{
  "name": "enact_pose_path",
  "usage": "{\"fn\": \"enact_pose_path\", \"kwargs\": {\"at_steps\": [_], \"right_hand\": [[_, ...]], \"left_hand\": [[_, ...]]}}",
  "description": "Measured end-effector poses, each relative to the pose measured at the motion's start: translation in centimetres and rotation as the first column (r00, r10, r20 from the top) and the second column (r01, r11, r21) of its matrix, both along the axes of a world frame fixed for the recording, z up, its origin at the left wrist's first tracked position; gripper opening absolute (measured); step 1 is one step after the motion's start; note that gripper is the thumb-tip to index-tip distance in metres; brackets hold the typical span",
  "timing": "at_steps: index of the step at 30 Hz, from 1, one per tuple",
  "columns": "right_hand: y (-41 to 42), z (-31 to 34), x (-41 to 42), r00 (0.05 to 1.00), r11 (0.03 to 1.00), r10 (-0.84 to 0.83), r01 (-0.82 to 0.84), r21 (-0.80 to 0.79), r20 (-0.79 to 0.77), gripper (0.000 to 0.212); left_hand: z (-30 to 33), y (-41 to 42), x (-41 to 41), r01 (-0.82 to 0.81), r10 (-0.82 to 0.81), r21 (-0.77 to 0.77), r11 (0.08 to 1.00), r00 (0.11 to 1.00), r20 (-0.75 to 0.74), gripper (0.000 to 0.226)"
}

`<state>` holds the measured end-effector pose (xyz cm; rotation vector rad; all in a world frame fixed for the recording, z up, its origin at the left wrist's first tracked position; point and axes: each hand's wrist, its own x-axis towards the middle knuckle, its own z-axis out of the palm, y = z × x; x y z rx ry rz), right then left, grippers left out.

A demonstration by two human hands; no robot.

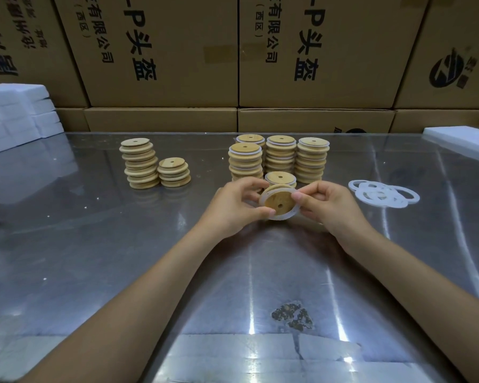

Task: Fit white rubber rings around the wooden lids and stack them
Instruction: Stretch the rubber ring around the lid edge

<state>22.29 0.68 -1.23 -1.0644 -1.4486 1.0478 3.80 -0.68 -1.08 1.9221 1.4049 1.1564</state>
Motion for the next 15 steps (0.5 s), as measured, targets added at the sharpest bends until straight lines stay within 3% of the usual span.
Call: {"fn": "enact_pose_path", "kwargs": {"at_steps": [2, 4, 9, 12, 15], "right_hand": [[0.0, -0.1, 0.0, 1.0, 1.0, 0.004, -0.004, -0.002, 0.004, 0.008], [0.0, -0.2, 0.0, 1.0, 1.0, 0.004, -0.004, -0.02, -0.017, 0.006], [-0.1, 0.1, -0.5, 0.974, 0.999, -0.007, -0.004, -0.049, -0.225, 0.003], [-0.3, 0.2, -0.7, 0.978, 0.997, -0.05, 0.059, 0.04, -0.201, 0.007], [-0.6, 0.2, -0.9, 0.988, 0.975, -0.076, 0.102, 0.197, -0.133, 0.01]], "left_hand": [[0.0, -0.1, 0.1, -0.003, 0.007, 0.037, 0.999, 0.995, -0.1, 0.027], [-0.1, -0.1, 0.2, -0.045, 0.049, 0.053, 0.998, 0.995, -0.091, 0.019], [0.0, -0.2, 1.2, -0.063, 0.067, -0.025, 0.998, 0.971, 0.231, 0.02], [-0.2, -0.5, 2.0, -0.023, 0.043, -0.065, 0.998, 0.94, 0.337, 0.015], [-0.5, -0.6, 2.5, 0.007, 0.002, -0.025, 1.0, 0.938, 0.347, 0.018]]}}
